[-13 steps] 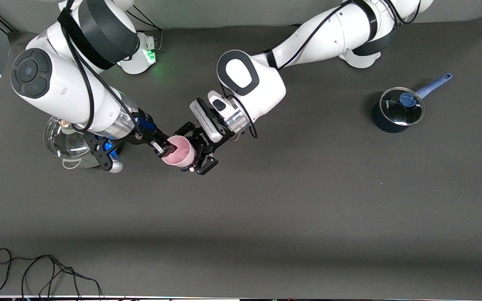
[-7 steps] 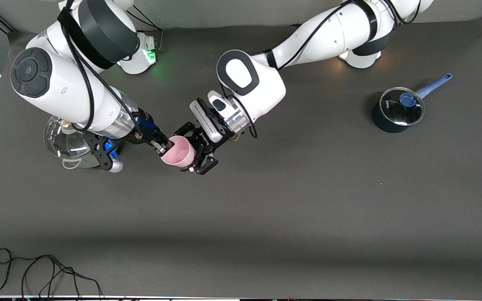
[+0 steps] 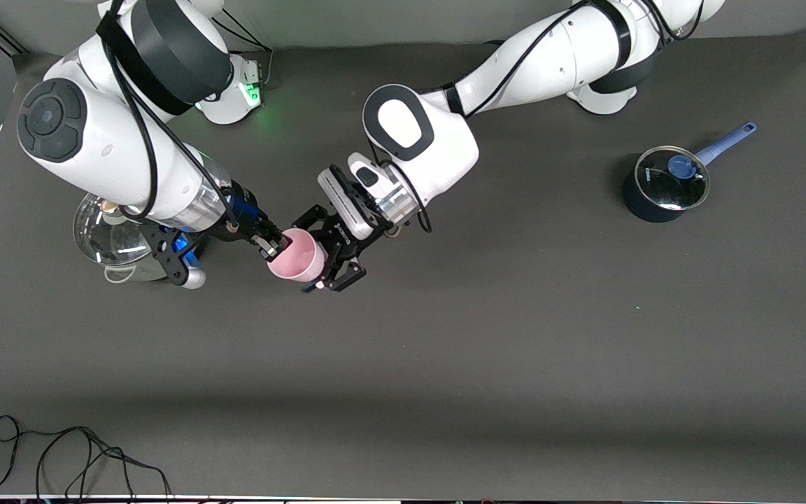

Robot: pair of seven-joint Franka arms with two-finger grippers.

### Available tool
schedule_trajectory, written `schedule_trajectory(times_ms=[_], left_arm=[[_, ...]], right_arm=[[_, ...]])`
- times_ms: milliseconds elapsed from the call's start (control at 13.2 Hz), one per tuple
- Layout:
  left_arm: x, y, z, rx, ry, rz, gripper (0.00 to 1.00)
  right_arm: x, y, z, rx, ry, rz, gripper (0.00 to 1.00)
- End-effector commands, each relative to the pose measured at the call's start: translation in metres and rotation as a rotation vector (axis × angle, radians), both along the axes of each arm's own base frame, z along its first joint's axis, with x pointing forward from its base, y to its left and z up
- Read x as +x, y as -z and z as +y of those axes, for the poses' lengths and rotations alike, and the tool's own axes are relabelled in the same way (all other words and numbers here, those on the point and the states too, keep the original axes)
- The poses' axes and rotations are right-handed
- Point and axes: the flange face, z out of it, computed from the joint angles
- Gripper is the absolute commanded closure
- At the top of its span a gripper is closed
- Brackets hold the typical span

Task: Transfer pink cup from left to right arm
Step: 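Grip the cup rim with the right gripper while the left gripper opens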

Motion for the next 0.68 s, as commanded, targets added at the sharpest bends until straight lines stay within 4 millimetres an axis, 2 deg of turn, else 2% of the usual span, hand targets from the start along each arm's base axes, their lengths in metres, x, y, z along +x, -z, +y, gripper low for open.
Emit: schedule_trajectory(times_ms=[0,228,379,607], left_arm=[[0.003,-0.006,0.002,-0.023,-0.035,0.024,0.0],[0.01,-0.005,0.008,-0.01,-0.036,0.005,0.0],[0.035,0.008,0.035,0.027,-0.026,-0.022,0.0],[0.07,0.016,0.082,0.052,0.075,-0.069,0.0]], right_arm=[[0.002,-0.009,-0.006,-0.003,0.028,-0.017,1.0],[0.013,-0.013,-0.017,-0.032,0.049,-0.081,1.0],[0.029,-0.009,-0.037,-0.079,0.077,-0.132,1.0],[0.055,-0.001,-0.094,-0.144,0.084,-0.18,1.0]])
